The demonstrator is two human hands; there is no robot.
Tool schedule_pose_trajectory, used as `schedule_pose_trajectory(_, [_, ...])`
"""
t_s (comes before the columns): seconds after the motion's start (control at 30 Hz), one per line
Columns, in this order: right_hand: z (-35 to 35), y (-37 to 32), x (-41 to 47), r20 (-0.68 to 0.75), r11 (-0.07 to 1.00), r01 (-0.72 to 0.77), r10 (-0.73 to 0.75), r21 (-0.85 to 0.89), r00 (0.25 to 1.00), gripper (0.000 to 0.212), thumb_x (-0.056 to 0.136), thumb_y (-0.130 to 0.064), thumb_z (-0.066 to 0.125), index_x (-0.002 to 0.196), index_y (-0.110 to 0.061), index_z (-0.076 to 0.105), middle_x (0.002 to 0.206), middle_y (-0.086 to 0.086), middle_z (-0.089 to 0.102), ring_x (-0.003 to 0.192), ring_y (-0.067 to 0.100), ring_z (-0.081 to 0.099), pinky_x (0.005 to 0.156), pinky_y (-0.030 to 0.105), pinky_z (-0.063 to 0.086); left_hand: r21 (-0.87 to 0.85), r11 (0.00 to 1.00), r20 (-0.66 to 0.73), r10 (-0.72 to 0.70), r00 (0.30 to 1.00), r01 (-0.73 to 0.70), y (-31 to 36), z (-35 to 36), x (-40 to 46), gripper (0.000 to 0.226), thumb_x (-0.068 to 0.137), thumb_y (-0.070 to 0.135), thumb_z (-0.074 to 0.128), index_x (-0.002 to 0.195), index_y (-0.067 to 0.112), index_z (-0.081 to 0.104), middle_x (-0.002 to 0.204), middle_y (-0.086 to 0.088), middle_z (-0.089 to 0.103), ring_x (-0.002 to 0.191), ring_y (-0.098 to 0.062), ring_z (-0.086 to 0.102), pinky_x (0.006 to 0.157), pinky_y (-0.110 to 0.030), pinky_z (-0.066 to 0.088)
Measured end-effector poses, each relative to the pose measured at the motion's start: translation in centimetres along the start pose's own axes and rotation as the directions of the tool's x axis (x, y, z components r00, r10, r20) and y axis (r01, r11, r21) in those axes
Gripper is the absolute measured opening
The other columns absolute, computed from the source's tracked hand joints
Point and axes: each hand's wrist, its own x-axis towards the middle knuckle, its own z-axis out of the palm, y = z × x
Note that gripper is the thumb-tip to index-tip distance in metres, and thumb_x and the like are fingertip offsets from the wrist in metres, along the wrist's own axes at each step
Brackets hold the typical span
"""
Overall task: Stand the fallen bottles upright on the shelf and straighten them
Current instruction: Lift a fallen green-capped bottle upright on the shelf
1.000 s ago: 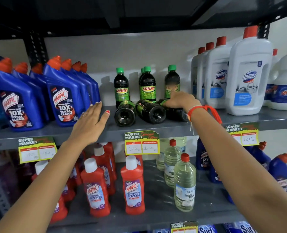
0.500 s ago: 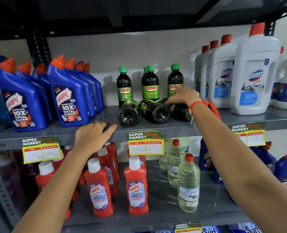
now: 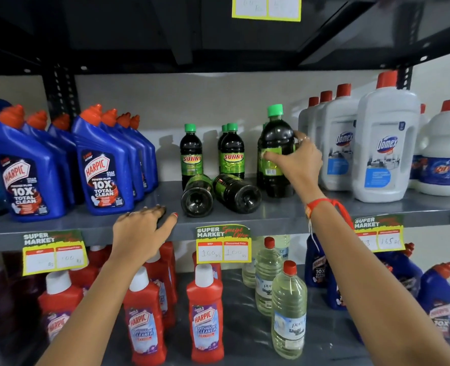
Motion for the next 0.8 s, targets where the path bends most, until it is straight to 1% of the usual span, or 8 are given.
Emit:
schedule_pose_trajectory(0.27, [0.7,2.8,-0.9,0.062,0.996,-0.084,0.081,0.041,0.995,0.080,0.067,-0.038,0.078,0.136,-0.019,0.042,0.131,0.010,0.055,0.125,0.026,0.049,0.099,0.036,0.039,-0.012,1.000,-0.018,-0.007,1.000,0.007,0.1,0.0,-0.1,0.069,0.076,0.060,0.018,0.102,0.020,0.067,0.090,-0.008,0.072,0.077,-0.027,0.064,0.064,-0.033,0.042])
schedule_pose_trajectory(0.33, [0.7,2.7,-1.1,0.065,0.995,-0.084,0.088,-0.059,0.994,0.090,0.065,-0.048,0.077,0.138,-0.019,0.035,0.134,0.011,0.052,0.123,0.030,0.050,0.094,0.039,0.043,-0.015,1.000,-0.006,-0.008,1.000,0.008,0.1,0.0,0.0,0.069,0.076,0.060,0.017,0.105,0.020,0.066,0.094,-0.009,0.071,0.081,-0.027,0.064,0.066,-0.033,0.043])
schedule_pose_trajectory(0.43, [1.1,2.6,-1.8,0.012,0.933,-0.064,0.073,-0.354,0.997,0.117,0.052,-0.068,0.074,0.141,-0.012,0.024,0.138,0.018,0.044,0.121,0.037,0.052,0.089,0.046,0.048,-0.025,1.000,0.011,-0.009,1.000,0.009,0.0,0.0,0.0,0.070,0.076,0.060,0.017,0.109,0.020,0.064,0.103,-0.010,0.069,0.089,-0.028,0.063,0.073,-0.036,0.045])
schedule_pose_trajectory(0.53, [1.4,2.7,-2.3,-0.010,0.906,-0.027,0.025,-0.422,1.000,0.115,0.050,-0.063,0.078,0.136,-0.006,0.027,0.131,0.020,0.048,0.116,0.038,0.055,0.086,0.045,0.049,-0.027,1.000,0.035,-0.013,0.999,0.014,0.1,-0.1,0.0,0.067,0.078,0.058,0.020,0.114,0.020,0.061,0.109,-0.010,0.067,0.095,-0.027,0.061,0.076,-0.036,0.044])
schedule_pose_trajectory(0.63, [1.5,3.3,-1.5,0.046,0.950,-0.069,0.087,-0.306,0.995,0.105,0.056,-0.048,0.082,0.135,-0.005,0.029,0.129,0.017,0.053,0.116,0.035,0.056,0.090,0.041,0.047,-0.032,0.999,0.051,-0.013,0.999,0.015,0.1,-0.3,0.1,0.065,0.078,0.056,0.022,0.117,0.021,0.059,0.114,-0.009,0.066,0.097,-0.026,0.060,0.078,-0.035,0.043])
schedule_pose_trajectory(0.7, [1.1,3.7,-0.8,0.155,0.983,-0.174,0.181,-0.062,0.971,0.093,0.062,-0.034,0.082,0.133,-0.005,0.030,0.123,0.012,0.057,0.112,0.029,0.057,0.094,0.036,0.045,-0.032,0.999,0.068,-0.019,0.998,0.021,0.1,-0.3,0.1,0.062,0.081,0.056,0.023,0.119,0.021,0.058,0.116,-0.009,0.065,0.100,-0.026,0.059,0.080,-0.036,0.043])
schedule_pose_trajectory(0.73, [0.9,4.0,-0.4,0.217,0.962,-0.255,0.230,0.094,0.949,0.082,0.066,-0.025,0.081,0.129,-0.006,0.032,0.117,0.009,0.058,0.105,0.025,0.059,0.092,0.028,0.048,-0.033,0.999,0.076,-0.022,0.997,0.025,0.0,-0.3,0.1,0.058,0.085,0.055,0.026,0.121,0.021,0.057,0.118,-0.009,0.064,0.102,-0.026,0.059,0.081,-0.036,0.043])
schedule_pose_trajectory(0.8, [0.2,4.4,0.1,0.363,0.858,-0.394,0.270,0.330,0.892,0.061,0.069,-0.007,0.075,0.117,-0.007,0.037,0.094,0.003,0.057,0.082,0.011,0.056,0.065,0.006,0.048,-0.038,0.999,0.091,-0.025,0.996,0.029,0.0,-0.3,0.1,0.049,0.089,0.050,0.034,0.122,0.021,0.055,0.121,-0.009,0.062,0.105,-0.026,0.057,0.083,-0.036,0.042])
